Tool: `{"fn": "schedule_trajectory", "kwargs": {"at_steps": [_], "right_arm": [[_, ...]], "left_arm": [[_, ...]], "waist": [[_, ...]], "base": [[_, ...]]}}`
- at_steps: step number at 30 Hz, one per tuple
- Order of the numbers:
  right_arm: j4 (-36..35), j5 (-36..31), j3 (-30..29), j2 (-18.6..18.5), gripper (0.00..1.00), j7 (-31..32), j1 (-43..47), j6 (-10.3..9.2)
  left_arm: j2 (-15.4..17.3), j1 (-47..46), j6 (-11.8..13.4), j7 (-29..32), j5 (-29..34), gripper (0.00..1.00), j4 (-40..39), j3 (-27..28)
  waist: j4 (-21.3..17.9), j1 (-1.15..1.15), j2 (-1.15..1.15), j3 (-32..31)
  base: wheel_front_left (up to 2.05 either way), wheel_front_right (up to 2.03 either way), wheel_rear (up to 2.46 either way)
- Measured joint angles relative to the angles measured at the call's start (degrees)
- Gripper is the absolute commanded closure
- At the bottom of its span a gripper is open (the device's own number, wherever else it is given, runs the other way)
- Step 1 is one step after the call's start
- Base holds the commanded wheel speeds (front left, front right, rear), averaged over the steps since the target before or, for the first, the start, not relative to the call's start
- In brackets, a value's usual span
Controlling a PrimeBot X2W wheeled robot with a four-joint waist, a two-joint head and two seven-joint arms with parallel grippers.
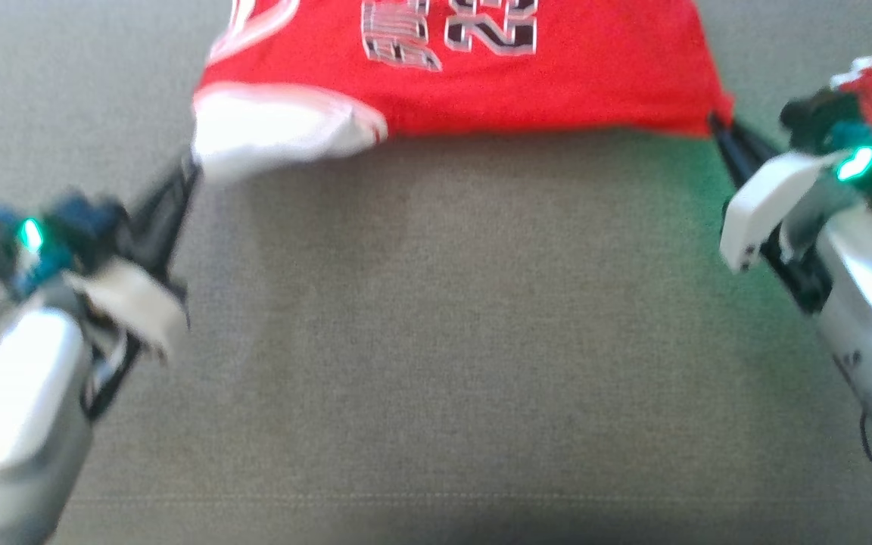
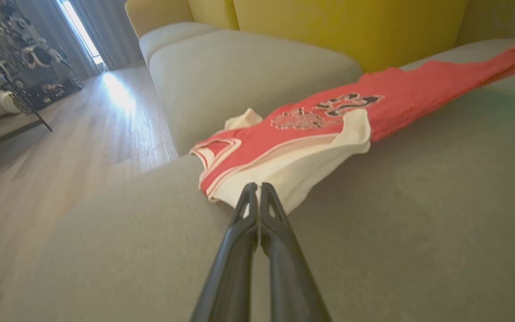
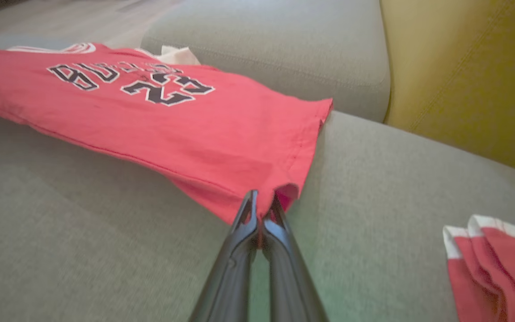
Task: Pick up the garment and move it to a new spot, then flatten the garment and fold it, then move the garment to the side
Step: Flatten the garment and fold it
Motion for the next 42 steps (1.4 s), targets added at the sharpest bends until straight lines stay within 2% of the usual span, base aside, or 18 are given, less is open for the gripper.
{"fn": "schedule_trajectory", "kwargs": {"at_steps": [6,12,25,32,42], "right_arm": [[-2.65,7.04,7.0,-2.46,1.0,5.65,3.72,0.0],[-6.32,13.44,13.34,-5.82,1.0,11.34,5.89,0.0],[-16.93,27.24,25.1,-14.41,1.0,22.7,11.03,0.0],[-21.28,32.17,28.42,-18.15,1.0,26.22,12.48,0.0],[-23.42,33.44,29.13,-20.02,1.0,25.48,12.99,0.0]], "left_arm": [[4.71,6.19,0.0,0.09,-4.9,1.0,2.03,-9.29],[7.33,6.52,0.0,0.78,-9.85,1.0,1.72,-14.69],[15.27,10.34,0.0,6.67,-23.43,1.0,-7.77,-25.84],[20.43,12.11,0.01,8.66,-29.36,1.0,-14.49,-30.54],[22.97,12.52,0.01,7.35,-31.31,1.0,-17.66,-32.04]], "waist": [[-0.05,0.0,0.0,-3.84],[0.22,0.0,0.0,-6.33],[-0.07,0.0,0.0,-11.8],[-0.45,0.0,0.0,-13.74],[-1.14,0.0,0.0,-14.11]], "base": [[0.0,0.0,0.0],[0.0,0.0,0.0],[0.0,0.0,0.0],[0.0,0.0,0.0],[0.0,0.0,0.0]]}}
